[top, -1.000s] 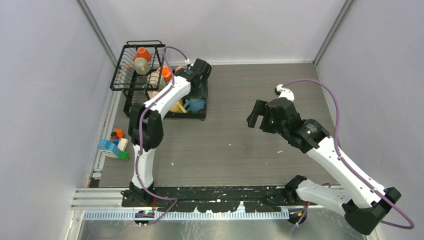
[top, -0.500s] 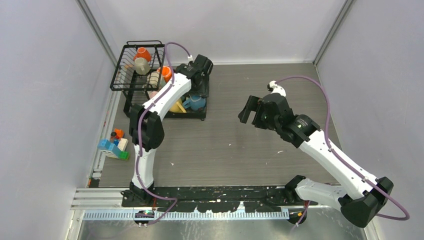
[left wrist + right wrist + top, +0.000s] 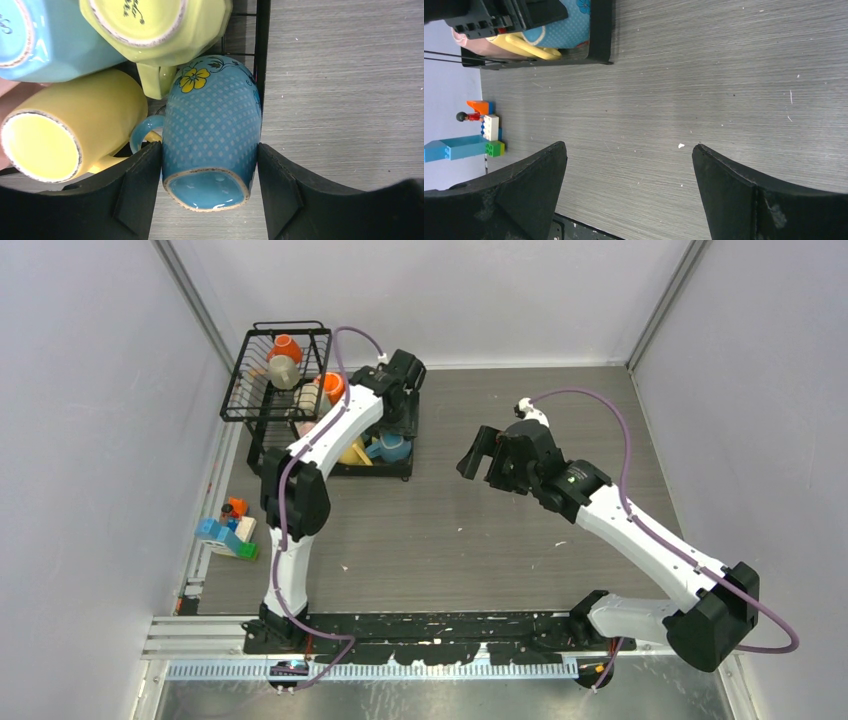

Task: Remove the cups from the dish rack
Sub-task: Unload the cup from the dish rack.

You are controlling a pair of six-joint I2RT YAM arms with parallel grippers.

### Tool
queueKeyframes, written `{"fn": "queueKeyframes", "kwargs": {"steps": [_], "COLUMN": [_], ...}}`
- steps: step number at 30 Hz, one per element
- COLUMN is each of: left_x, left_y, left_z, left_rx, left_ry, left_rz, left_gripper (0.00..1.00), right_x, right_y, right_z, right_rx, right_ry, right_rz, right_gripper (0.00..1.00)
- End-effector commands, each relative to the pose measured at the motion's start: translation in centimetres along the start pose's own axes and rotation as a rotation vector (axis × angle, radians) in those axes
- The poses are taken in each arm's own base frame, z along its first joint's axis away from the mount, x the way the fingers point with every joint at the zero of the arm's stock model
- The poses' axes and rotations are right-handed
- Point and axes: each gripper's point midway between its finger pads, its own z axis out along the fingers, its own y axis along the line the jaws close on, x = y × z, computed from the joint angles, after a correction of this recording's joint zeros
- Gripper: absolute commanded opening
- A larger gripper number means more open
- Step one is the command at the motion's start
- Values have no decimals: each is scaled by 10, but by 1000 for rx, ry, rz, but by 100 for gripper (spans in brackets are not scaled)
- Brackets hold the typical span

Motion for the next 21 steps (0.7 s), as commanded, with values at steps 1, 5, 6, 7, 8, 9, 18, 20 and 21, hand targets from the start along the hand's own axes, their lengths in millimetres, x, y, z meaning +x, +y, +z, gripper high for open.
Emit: {"fn": "queueKeyframes", "kwargs": {"steps": [1, 5, 6, 7, 8, 9, 18, 20, 21], "left_x": [-4, -1, -1, -1, -1, -1, -10, -9, -10], "left_y": [6, 6, 6, 6, 6, 5, -2, 0, 1], "left_z": [1, 8, 10, 11, 12, 13, 8, 7, 6], "left_rx": [-7, -6, -6, -5, -2, 3, 72, 72, 72], "left_ry": [-5, 7, 9, 8, 8, 5, -41, -46, -49], "left_rz": [-2, 13, 19, 24, 30, 36, 141, 163, 170], "left_gripper": [33, 40, 42, 44, 46, 50, 83, 87, 89], "right_x": [-10, -8, -7, -6, -5, -5, -3, -2, -1], "right_y": [12, 10, 9, 9, 8, 8, 7, 7, 7], "right_z": [4, 9, 10, 11, 12, 12, 13, 13, 13], "right_rx": [-41, -34, -34, -33, -31, -30, -32, -34, -35], "right_ry": [-40, -33, -32, -31, -28, -28, -17, -16, -12], "right_rz": [19, 18, 17, 17, 15, 14, -8, -11, -13], "right_gripper": [100, 100, 100, 100, 100, 100, 100, 100, 100]}}
